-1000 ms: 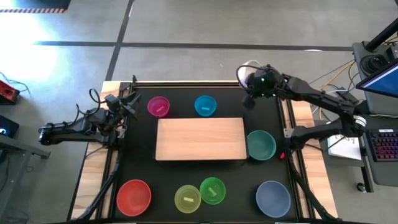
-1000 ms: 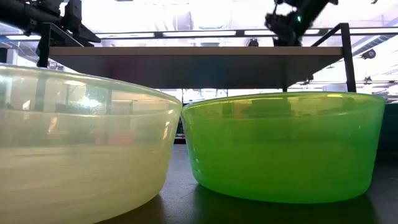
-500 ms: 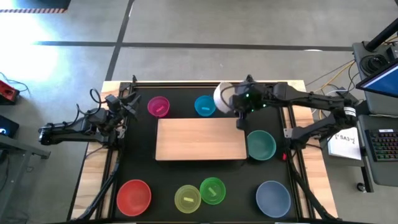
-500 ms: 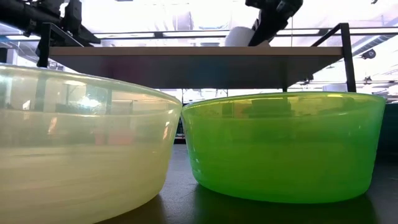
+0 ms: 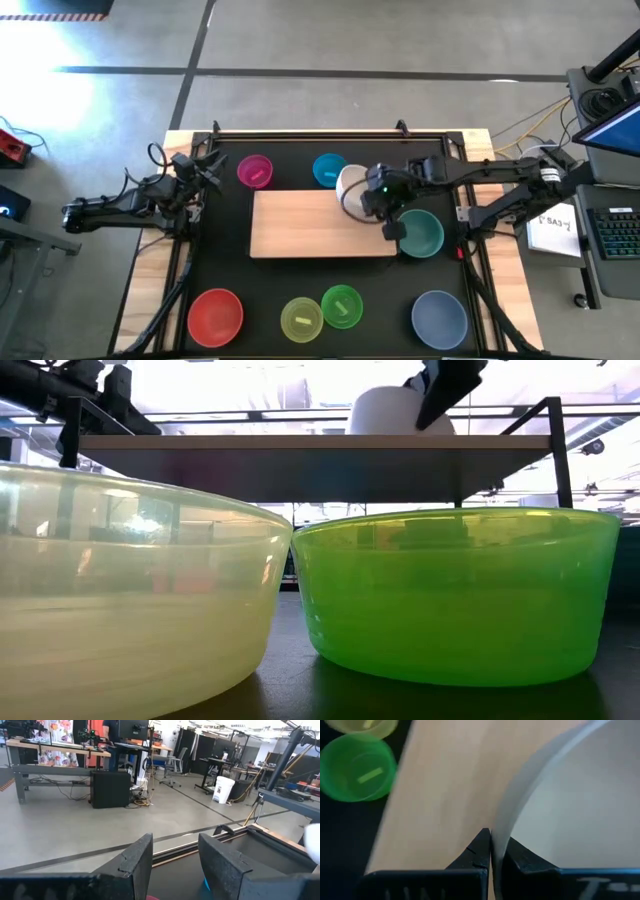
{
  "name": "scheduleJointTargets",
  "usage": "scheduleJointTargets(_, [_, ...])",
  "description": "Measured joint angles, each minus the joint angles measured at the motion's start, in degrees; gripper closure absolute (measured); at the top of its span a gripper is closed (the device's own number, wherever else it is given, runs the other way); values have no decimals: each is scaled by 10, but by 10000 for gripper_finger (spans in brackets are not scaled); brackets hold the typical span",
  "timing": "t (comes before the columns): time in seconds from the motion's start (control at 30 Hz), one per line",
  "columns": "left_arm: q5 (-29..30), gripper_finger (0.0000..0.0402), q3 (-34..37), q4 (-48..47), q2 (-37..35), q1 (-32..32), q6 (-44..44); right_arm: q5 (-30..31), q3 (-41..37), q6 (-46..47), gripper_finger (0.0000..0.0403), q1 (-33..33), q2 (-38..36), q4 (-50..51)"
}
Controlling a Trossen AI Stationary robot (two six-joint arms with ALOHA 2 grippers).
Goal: Place and stack bowls onto a shelf
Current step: Put the large white bowl on the shelf
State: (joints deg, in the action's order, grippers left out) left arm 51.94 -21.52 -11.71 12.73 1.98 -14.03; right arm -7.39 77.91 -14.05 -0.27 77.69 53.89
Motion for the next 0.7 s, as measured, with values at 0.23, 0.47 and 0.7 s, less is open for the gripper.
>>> scheduleJointTargets(0.23, [0, 260, 0, -2, 0, 0, 0, -23, 6, 20, 393, 53, 15, 5])
scheduleJointTargets(0.47, [0, 260, 0, -4, 0, 0, 0, -16, 7, 66, 387, 63, 15, 11])
scheduleJointTargets(0.7, [0, 260, 0, -5, 0, 0, 0, -18, 5, 105, 331, 63, 4, 33])
